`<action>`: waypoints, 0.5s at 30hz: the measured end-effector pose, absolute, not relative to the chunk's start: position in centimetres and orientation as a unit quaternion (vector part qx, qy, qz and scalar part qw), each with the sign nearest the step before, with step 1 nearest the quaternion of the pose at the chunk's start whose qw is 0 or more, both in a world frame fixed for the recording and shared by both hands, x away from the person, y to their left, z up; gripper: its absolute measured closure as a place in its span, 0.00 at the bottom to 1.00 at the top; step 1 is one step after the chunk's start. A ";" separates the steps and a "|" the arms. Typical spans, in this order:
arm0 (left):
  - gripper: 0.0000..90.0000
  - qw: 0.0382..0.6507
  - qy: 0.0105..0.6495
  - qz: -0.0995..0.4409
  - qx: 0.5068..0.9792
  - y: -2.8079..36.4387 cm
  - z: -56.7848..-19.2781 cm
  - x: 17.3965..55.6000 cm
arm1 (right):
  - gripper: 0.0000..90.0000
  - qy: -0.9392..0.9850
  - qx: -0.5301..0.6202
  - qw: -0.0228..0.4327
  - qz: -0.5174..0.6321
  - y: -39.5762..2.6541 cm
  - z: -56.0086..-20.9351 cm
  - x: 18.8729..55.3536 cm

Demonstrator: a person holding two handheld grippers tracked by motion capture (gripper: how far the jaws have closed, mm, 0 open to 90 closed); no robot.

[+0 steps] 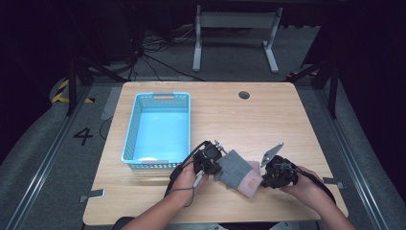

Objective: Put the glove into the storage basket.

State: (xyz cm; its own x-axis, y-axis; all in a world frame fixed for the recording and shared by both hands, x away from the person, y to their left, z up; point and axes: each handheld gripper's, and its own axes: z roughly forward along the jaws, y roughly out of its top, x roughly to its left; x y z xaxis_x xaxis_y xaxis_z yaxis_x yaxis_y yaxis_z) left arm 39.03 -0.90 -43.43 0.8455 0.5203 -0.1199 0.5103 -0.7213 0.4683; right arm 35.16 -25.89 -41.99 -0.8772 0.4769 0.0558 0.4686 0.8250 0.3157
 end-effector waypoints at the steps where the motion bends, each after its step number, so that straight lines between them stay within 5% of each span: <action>1: 0.95 0.248 0.279 0.011 0.928 -0.9 -43.4 39.0 | 0.86 0.955 0.248 0.014 0.162 -25.9 -42.0 35.1; 15: 0.97 0.268 0.251 0.038 0.929 -0.7 -41.4 37.1 | 0.93 0.947 0.264 0.029 0.180 -26.5 -40.2 35.0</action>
State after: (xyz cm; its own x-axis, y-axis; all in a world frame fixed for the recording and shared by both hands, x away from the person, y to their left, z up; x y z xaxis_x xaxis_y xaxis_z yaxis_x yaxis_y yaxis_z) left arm 37.15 -0.74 -41.45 0.8712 0.4868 -0.0639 0.4461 -0.7307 0.5168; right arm 35.01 -26.46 -40.24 -0.8595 0.5096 0.0407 0.4889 0.7960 0.3568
